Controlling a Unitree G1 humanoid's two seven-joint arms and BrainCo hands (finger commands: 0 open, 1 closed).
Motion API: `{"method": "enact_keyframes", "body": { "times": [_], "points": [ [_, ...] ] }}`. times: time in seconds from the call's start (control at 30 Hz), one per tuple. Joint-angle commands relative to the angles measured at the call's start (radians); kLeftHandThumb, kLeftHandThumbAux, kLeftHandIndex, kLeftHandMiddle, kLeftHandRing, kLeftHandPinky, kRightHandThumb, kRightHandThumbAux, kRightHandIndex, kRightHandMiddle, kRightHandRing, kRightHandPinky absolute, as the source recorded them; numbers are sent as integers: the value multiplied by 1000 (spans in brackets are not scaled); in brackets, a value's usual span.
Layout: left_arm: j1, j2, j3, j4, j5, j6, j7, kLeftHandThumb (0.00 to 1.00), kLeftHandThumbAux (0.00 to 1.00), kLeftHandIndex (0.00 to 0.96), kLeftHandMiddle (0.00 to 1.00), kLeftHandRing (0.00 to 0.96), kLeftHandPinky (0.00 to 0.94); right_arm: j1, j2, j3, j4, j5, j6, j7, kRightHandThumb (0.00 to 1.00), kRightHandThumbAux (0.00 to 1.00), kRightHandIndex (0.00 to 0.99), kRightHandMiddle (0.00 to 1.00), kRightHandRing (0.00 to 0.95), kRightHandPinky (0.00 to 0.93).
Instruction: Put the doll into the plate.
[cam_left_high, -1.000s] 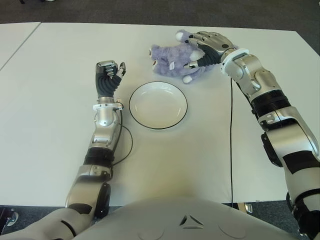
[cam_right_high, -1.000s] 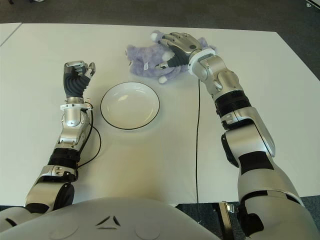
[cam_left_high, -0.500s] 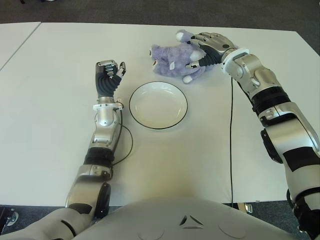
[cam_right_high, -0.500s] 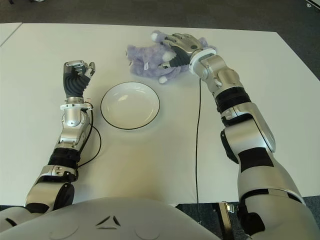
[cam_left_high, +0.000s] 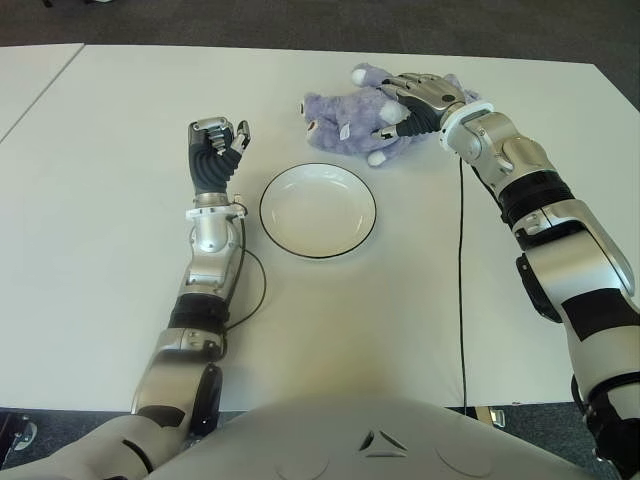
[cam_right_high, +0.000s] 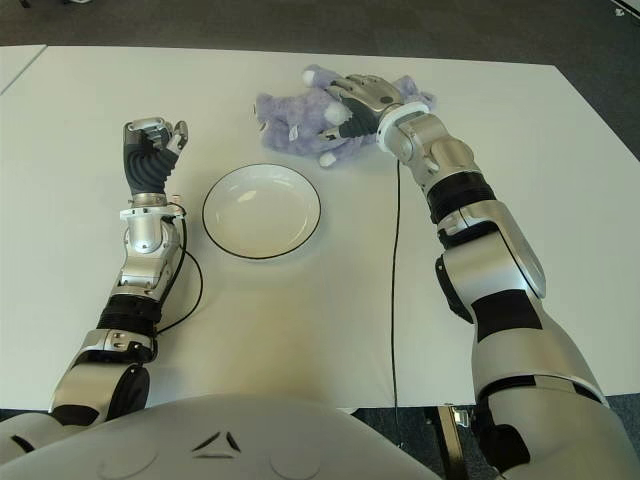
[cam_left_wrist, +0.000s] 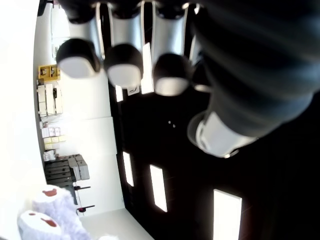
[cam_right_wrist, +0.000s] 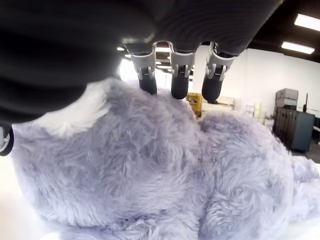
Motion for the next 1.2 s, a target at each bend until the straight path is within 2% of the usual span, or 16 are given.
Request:
{"method": "enact_keyframes", "body": {
  "times": [0.03,0.47,0.57,0.8,1.2],
  "points": [
    [118,-45,-6,99,32,-15,27,488,796,858,901,903,883,-2,20,32,53,-11,-15,6,235,244,0,0,0,0],
    [110,-55,-9,120,37,-50,53,494,796,854,894,897,880,-2,76,63,193,5,-21,9,285,230,0,0,0,0],
    [108,-56,-8,126,35,-58,54,495,797,854,895,897,881,16,101,69,222,7,-11,-16,296,231,0,0,0,0],
    [106,-63,-6,131,33,-72,58,498,795,856,896,899,882,36,119,61,270,32,-19,-43,323,230,0,0,0,0],
    [108,-65,-1,121,27,-84,60,502,799,858,901,904,887,99,149,71,352,48,-32,-221,367,270,0,0,0,3]
  ]
}}
